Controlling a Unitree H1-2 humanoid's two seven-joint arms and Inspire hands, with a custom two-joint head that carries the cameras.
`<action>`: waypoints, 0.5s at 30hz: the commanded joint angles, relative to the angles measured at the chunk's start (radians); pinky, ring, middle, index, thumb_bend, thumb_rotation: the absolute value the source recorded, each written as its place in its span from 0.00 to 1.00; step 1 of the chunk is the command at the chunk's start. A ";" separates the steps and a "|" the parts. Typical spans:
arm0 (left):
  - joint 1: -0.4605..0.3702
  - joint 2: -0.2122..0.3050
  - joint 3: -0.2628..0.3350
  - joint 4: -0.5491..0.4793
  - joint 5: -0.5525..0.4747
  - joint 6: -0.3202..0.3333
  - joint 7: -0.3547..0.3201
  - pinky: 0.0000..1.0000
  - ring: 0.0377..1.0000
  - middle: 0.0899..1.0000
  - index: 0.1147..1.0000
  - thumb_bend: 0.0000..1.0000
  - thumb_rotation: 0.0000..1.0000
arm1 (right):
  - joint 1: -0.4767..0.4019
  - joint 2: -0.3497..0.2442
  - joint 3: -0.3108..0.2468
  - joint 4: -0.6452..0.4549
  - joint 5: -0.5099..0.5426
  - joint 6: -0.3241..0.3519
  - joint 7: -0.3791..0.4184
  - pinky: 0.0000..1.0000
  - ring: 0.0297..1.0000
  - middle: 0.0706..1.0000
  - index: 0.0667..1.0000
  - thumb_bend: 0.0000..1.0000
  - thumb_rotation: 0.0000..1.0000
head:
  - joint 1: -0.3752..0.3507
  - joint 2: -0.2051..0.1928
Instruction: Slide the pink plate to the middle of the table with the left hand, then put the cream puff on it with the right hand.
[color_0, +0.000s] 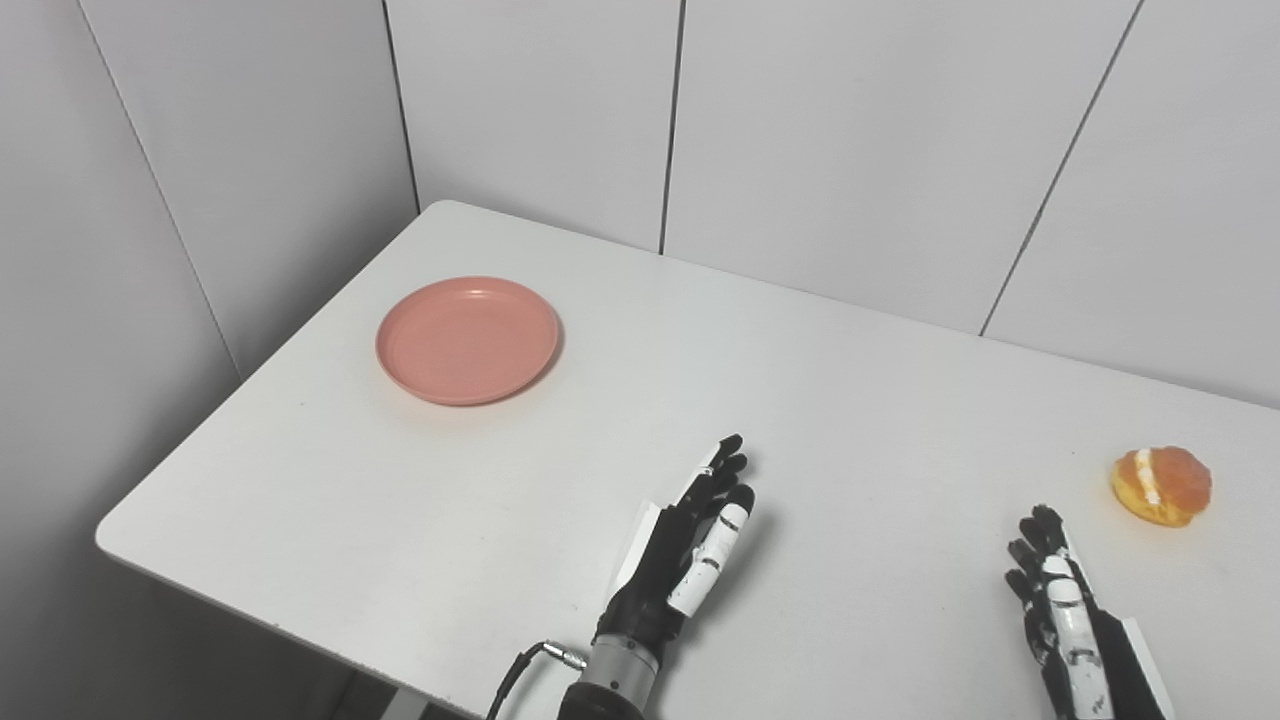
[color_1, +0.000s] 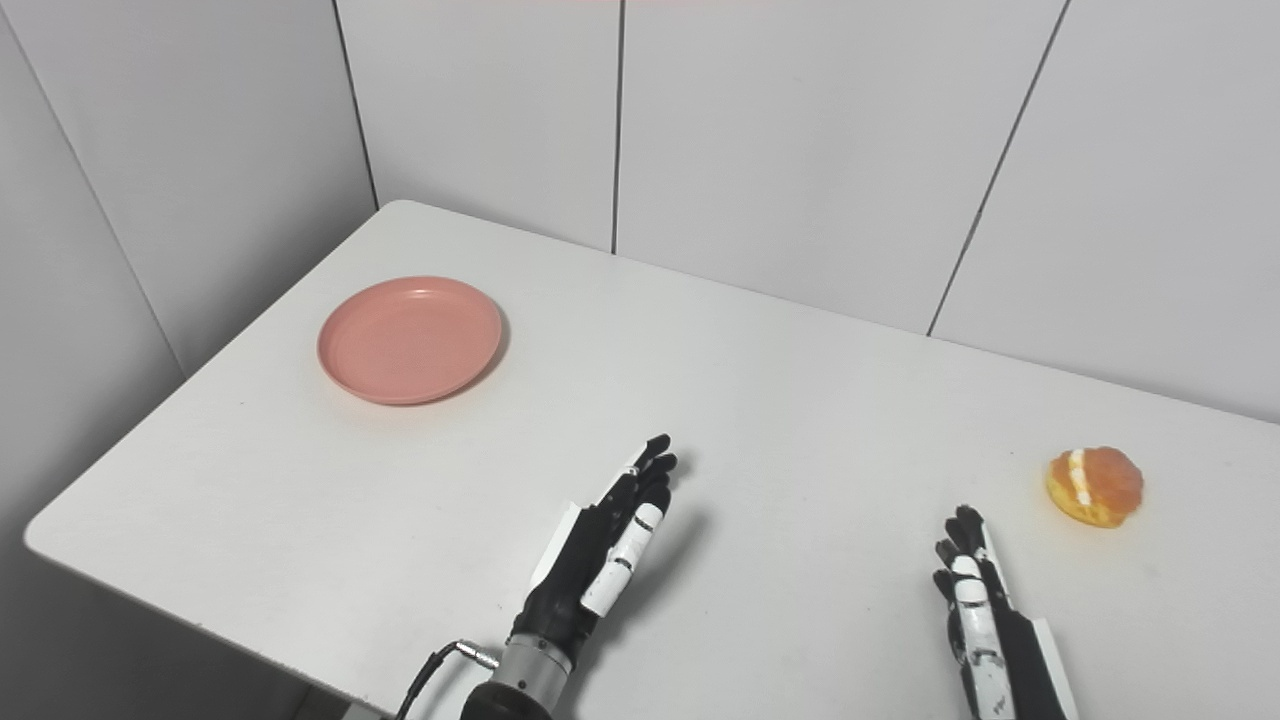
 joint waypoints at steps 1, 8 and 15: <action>0.002 -0.019 -0.016 0.007 0.014 -0.012 0.008 0.89 0.92 0.92 0.91 0.55 1.00 | -0.020 -0.002 -0.003 -0.031 0.009 -0.051 0.006 1.00 1.00 1.00 1.00 0.05 1.00 | 0.009 -0.009; -0.003 -0.020 -0.021 0.024 0.014 -0.021 0.014 0.90 0.93 0.92 0.92 0.55 1.00 | -0.022 -0.004 0.000 -0.044 0.020 -0.030 0.013 1.00 1.00 1.00 1.00 0.01 1.00 | 0.007 -0.017; -0.005 -0.024 -0.022 0.027 0.014 -0.024 0.017 0.90 0.93 0.92 0.92 0.55 1.00 | -0.023 -0.002 -0.001 -0.050 0.024 -0.037 0.008 1.00 1.00 1.00 1.00 0.00 1.00 | 0.010 -0.013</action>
